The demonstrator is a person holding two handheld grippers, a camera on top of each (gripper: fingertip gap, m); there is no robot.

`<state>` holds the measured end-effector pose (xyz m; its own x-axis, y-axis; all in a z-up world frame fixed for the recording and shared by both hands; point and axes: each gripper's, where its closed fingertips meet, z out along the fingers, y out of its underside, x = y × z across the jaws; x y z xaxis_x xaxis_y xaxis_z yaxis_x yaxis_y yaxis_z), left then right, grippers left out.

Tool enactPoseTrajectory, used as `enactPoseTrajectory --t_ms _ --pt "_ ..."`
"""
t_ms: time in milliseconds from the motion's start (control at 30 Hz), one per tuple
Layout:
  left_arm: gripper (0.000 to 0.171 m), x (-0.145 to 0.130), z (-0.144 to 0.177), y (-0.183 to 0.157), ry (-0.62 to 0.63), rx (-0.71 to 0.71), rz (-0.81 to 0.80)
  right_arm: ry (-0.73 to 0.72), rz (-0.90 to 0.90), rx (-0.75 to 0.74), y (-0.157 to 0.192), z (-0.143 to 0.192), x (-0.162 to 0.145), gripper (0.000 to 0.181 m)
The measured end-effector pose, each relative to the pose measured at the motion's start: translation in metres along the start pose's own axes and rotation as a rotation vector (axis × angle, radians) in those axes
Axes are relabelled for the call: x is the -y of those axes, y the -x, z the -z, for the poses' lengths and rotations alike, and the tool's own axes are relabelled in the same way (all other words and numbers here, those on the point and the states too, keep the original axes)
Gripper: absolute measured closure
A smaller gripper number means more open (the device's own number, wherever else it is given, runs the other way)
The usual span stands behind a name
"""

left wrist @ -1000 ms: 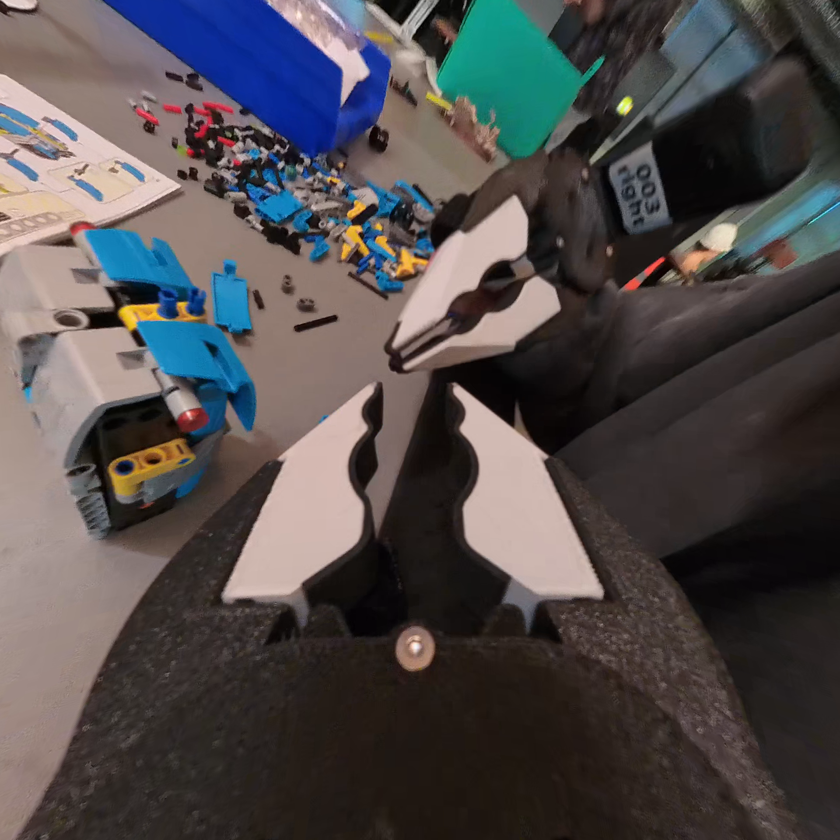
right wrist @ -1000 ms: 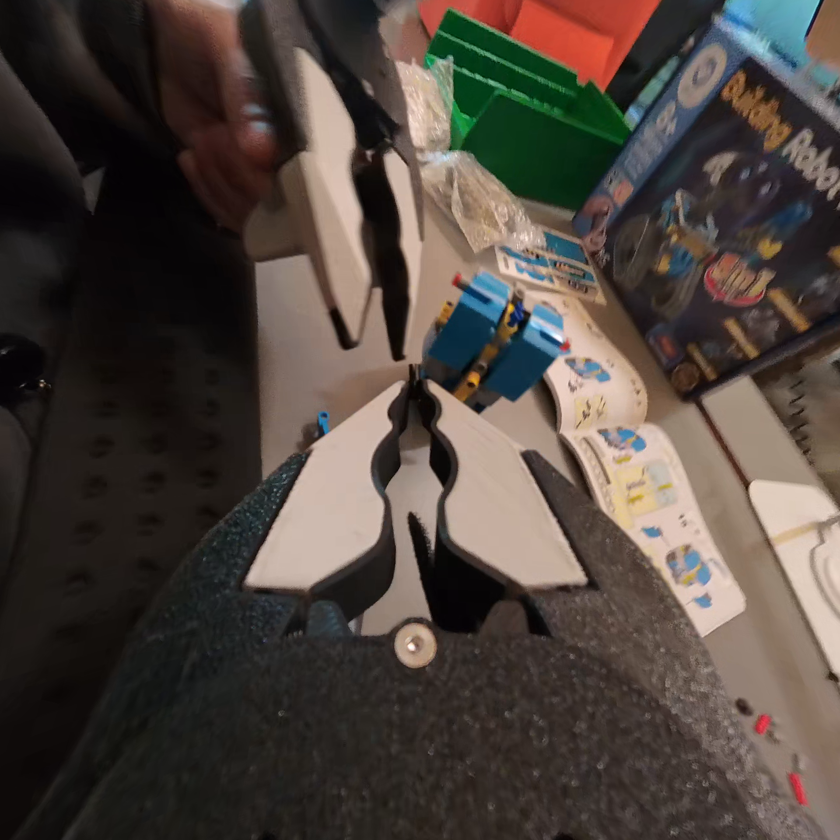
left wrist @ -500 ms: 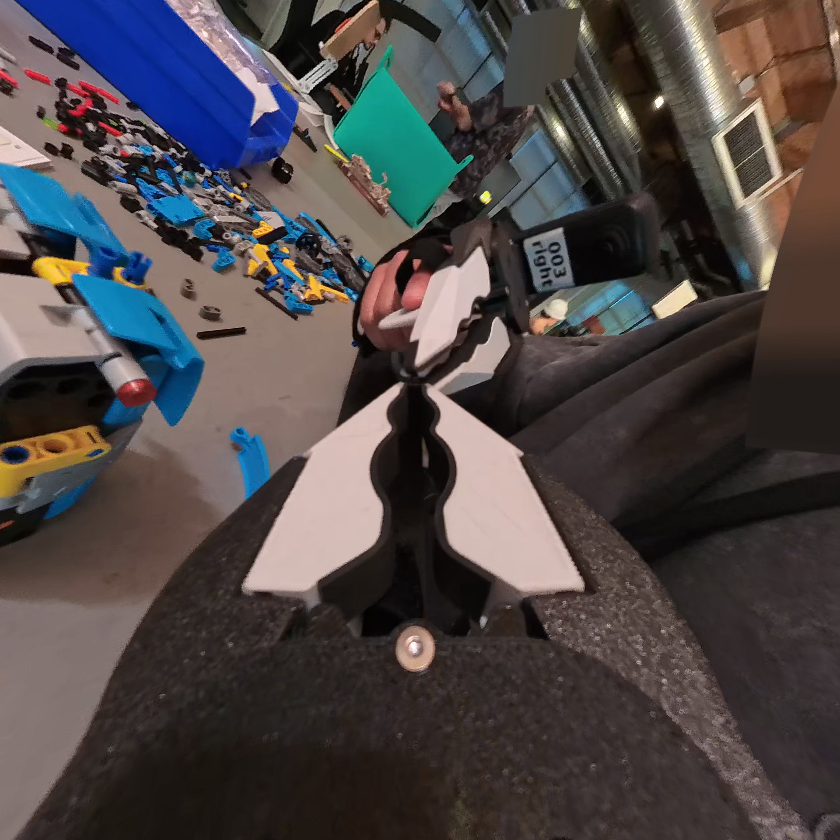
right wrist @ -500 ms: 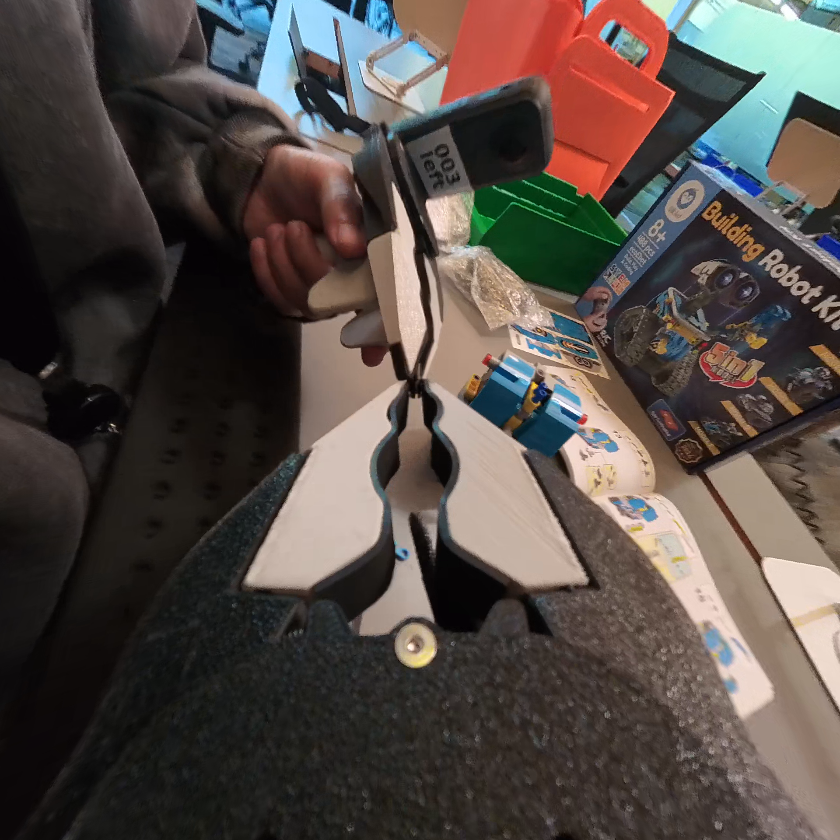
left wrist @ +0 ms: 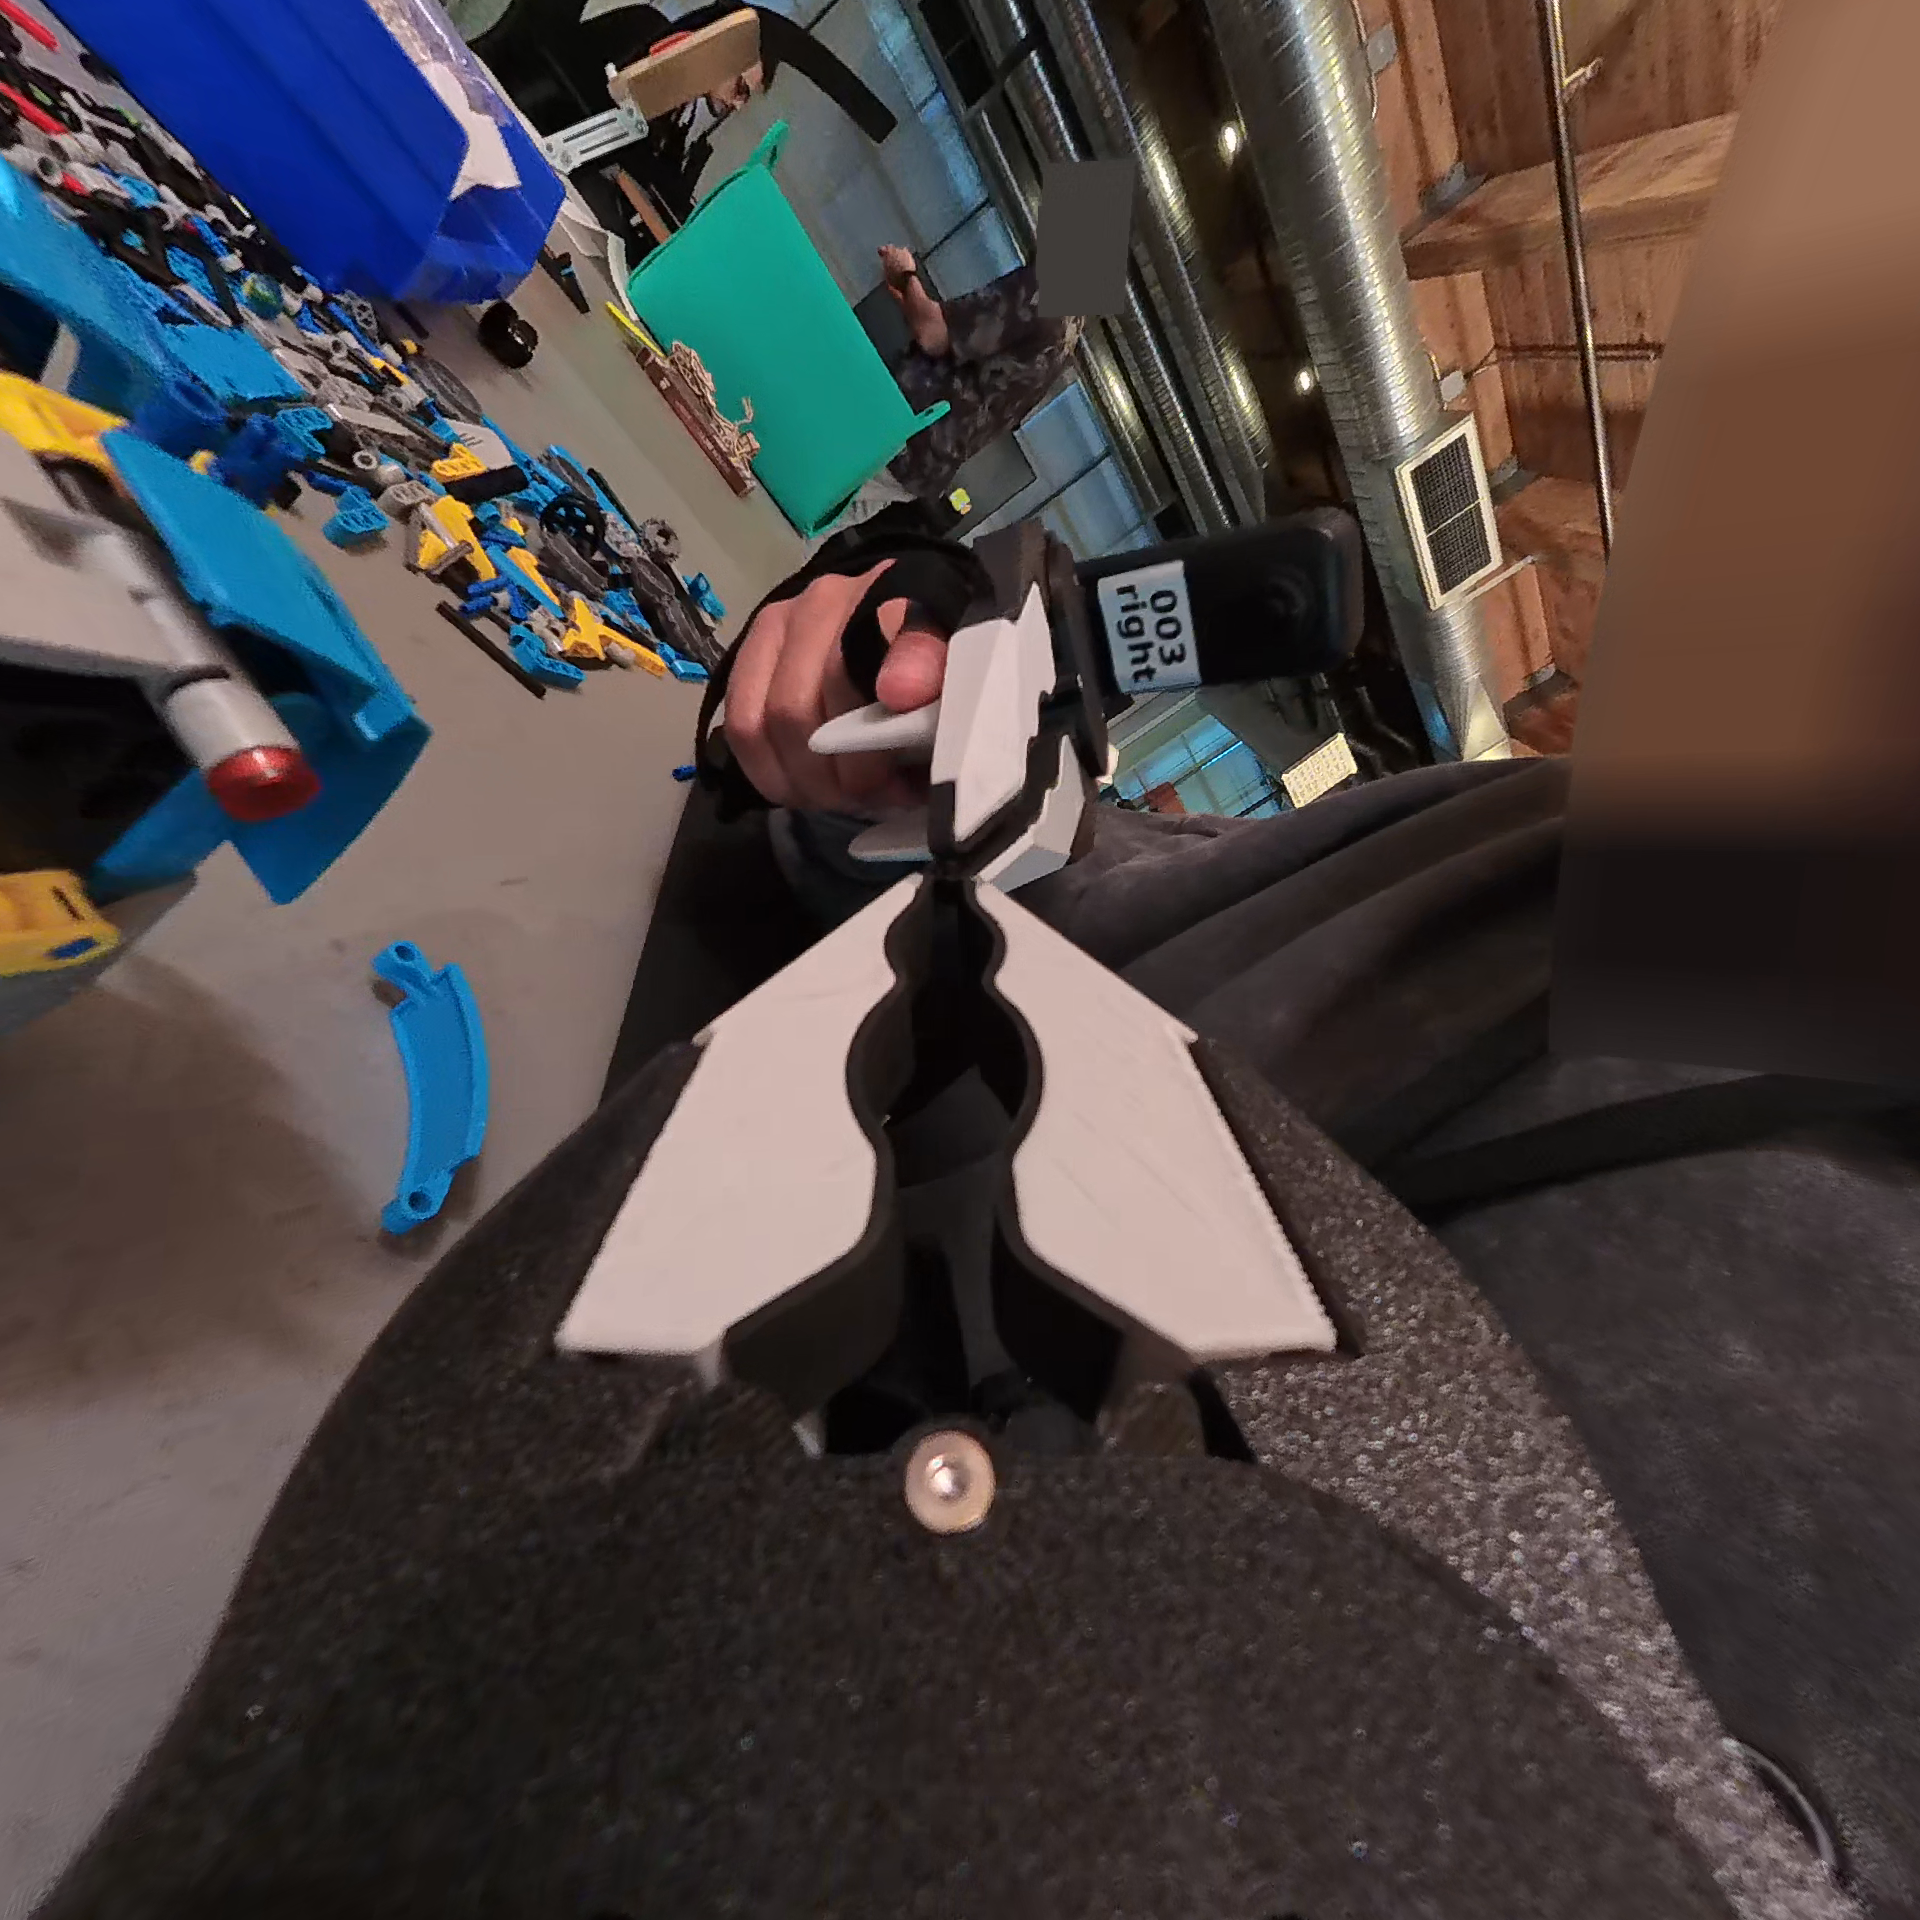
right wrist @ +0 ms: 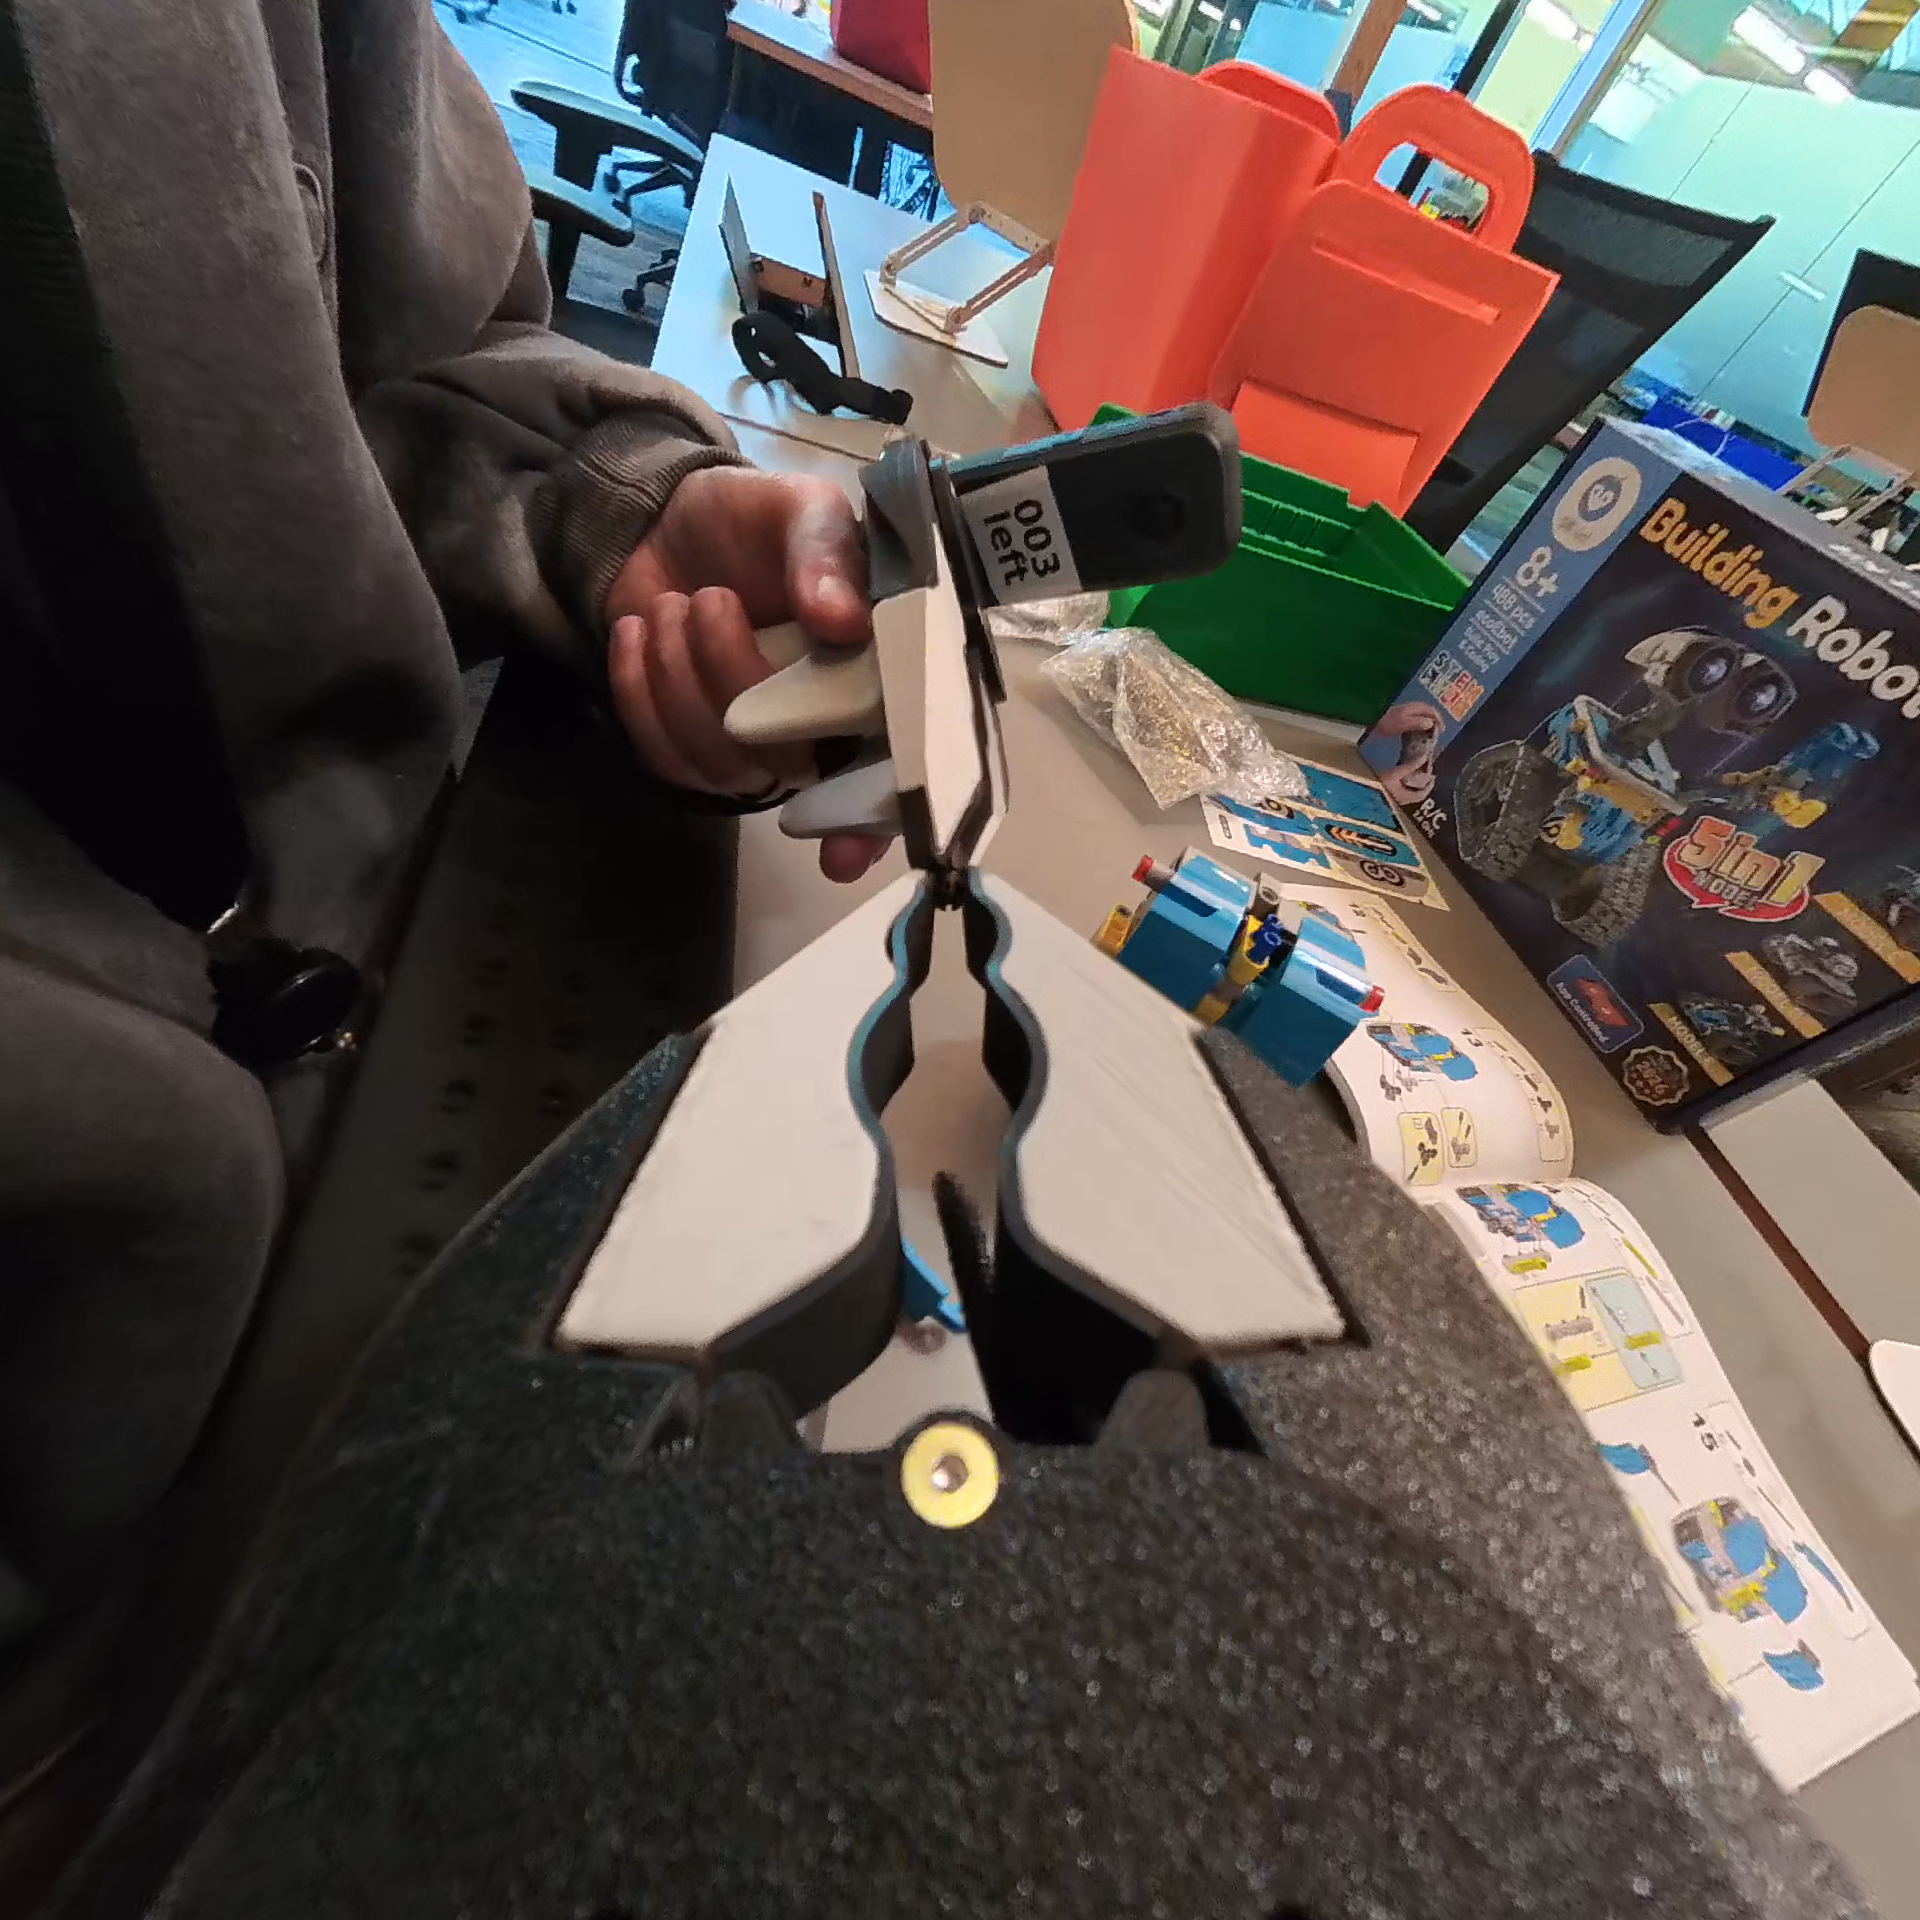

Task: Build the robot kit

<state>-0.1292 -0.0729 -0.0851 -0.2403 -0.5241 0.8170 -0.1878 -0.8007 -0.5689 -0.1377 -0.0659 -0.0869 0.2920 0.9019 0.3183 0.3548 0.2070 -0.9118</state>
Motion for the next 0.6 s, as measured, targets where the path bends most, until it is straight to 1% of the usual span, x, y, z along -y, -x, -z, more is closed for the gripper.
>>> enactPoseTrajectory --t_ms 100,167,300,367,433,600 --pt "0.169 0.0 0.0007 -0.0002 -0.005 -0.016 0.018 0.01 0.023 -0.019 -0.0012 -0.0004 -0.0023 0.174" --pt "0.169 0.0004 0.0014 -0.0014 -0.005 -0.022 0.021 0.025 0.023 -0.011 0.0002 -0.0012 -0.0054 0.175" --pt "0.169 0.0 0.0015 -0.0018 -0.003 -0.016 0.013 0.009 0.021 -0.011 0.0003 -0.0009 -0.0027 0.177" --pt "0.169 0.0004 0.0019 -0.0006 -0.006 -0.009 0.01 0.005 0.018 -0.03 -0.0026 -0.0009 -0.0033 0.173" --pt "0.169 -0.0002 0.0021 0.001 -0.004 -0.005 0.013 0.014 0.011 -0.012 -0.0006 -0.0014 -0.0056 0.177" --pt "0.169 -0.0002 0.0023 0.0025 -0.009 0.0 0.019 0.018 0.009 -0.018 -0.0013 -0.002 -0.007 0.177"
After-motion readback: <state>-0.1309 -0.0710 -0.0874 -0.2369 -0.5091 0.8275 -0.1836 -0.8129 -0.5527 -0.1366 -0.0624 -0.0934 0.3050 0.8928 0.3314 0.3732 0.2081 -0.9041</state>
